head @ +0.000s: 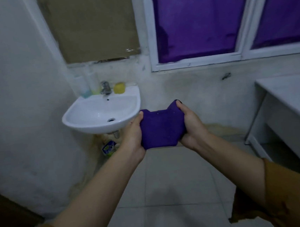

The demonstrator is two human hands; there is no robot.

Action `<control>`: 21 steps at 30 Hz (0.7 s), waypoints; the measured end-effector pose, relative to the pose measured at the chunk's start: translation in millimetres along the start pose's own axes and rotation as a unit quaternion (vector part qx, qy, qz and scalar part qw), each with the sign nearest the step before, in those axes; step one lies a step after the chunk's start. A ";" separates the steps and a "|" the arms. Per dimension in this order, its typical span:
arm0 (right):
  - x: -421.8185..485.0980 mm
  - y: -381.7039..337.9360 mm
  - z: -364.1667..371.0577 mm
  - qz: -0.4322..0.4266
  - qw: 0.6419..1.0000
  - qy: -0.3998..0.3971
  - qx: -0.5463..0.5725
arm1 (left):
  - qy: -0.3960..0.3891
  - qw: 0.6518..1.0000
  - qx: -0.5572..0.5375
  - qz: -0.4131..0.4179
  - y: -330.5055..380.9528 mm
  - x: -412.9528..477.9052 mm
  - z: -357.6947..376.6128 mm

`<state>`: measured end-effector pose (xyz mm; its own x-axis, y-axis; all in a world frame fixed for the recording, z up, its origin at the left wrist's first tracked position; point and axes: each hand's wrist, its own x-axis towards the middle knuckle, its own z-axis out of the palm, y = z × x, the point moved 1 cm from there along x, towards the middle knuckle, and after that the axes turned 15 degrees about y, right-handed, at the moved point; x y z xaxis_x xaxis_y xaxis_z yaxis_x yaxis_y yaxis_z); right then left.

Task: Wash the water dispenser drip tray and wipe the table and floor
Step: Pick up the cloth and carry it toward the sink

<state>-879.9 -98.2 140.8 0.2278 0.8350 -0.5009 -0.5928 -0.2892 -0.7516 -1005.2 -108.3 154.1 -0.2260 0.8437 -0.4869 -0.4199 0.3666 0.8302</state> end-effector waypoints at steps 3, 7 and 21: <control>-17.1 -19.8 -33.6 -0.024 0.999 0.022 0.031 | -0.039 0.999 0.025 -0.008 -8.1 -18.6 27.3; -28.2 -40.9 -96.0 -0.056 0.994 0.072 0.061 | -0.098 0.993 0.058 -0.027 -37.2 -39.1 69.1; -45.3 -149.9 -369.2 -0.133 0.949 0.233 0.165 | -0.265 0.939 0.198 -0.099 -191.7 -141.0 297.7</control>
<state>-516.1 -265.5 117.8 0.6737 0.5387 -0.5059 -0.6592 0.1286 -0.7409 -631.2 -180.9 144.4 0.3342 0.7818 -0.5264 -0.0239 0.5654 0.8245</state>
